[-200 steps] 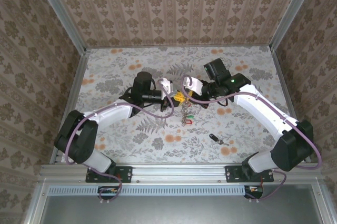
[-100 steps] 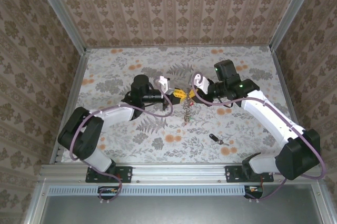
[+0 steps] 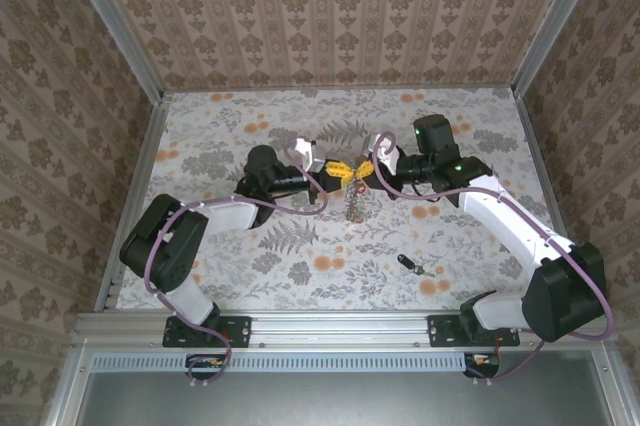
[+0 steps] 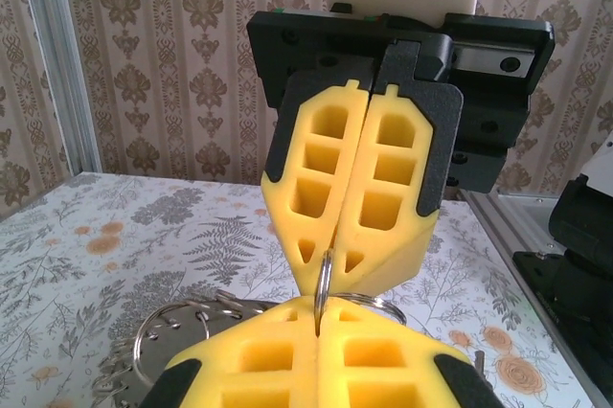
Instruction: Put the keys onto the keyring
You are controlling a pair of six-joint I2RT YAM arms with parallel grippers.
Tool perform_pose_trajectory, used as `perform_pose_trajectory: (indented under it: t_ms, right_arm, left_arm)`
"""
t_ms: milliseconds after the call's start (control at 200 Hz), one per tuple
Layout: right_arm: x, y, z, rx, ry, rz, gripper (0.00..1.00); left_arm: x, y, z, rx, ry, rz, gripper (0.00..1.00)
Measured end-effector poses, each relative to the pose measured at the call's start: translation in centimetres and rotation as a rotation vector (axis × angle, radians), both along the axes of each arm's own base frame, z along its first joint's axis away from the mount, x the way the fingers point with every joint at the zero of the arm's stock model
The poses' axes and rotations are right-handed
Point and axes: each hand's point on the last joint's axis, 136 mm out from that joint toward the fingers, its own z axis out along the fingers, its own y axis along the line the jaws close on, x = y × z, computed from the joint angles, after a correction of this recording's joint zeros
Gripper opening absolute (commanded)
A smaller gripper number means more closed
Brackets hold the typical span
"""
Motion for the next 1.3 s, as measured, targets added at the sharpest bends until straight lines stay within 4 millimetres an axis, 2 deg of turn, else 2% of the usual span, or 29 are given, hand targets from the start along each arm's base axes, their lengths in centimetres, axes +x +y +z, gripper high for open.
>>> perform_pose_trajectory:
  t_ms: [130,165,235,350,460,700,910,1085,1300]
  right_arm:
    - [0.1,0.0,0.2,0.014,0.012,-0.008,0.00]
    - [0.1,0.0,0.2,0.015,0.015,-0.010,0.00]
    - [0.1,0.0,0.1,0.010,0.026,-0.016,0.00]
    - [0.0,-0.2,0.0,-0.039,0.061,-0.036,0.00]
    - [-0.2,-0.4,0.4,-0.112,0.061,-0.054,0.00]
    - [-1.4,-0.8,0.5,-0.334,0.096,-0.057,0.00]
    - [-1.9,-1.3,-1.4,-0.497,0.245,-0.054,0.00]
    - [-2.5,-1.5,-2.7,-0.557,0.323,-0.047,0.00]
    - [-2.8,-1.3,-2.0,-0.558,0.325,-0.040,0.00]
  left_arm:
    - [0.1,0.0,0.2,-0.007,-0.003,0.005,0.00]
    - [0.1,0.0,0.2,-0.007,-0.003,0.006,0.05]
    - [0.2,0.0,0.0,0.001,0.002,0.011,0.09]
    - [0.3,0.2,-0.4,0.040,-0.016,0.038,0.27]
    - [0.5,0.5,-0.7,0.106,-0.029,0.074,0.30]
    - [0.7,1.3,-0.8,0.229,-0.093,0.124,0.31]
    - [0.4,1.5,-1.8,0.273,-0.090,0.116,0.31]
    - [-0.5,1.0,-1.8,0.268,-0.096,0.087,0.31]
    - [-1.1,0.1,-1.9,0.264,-0.093,0.044,0.31]
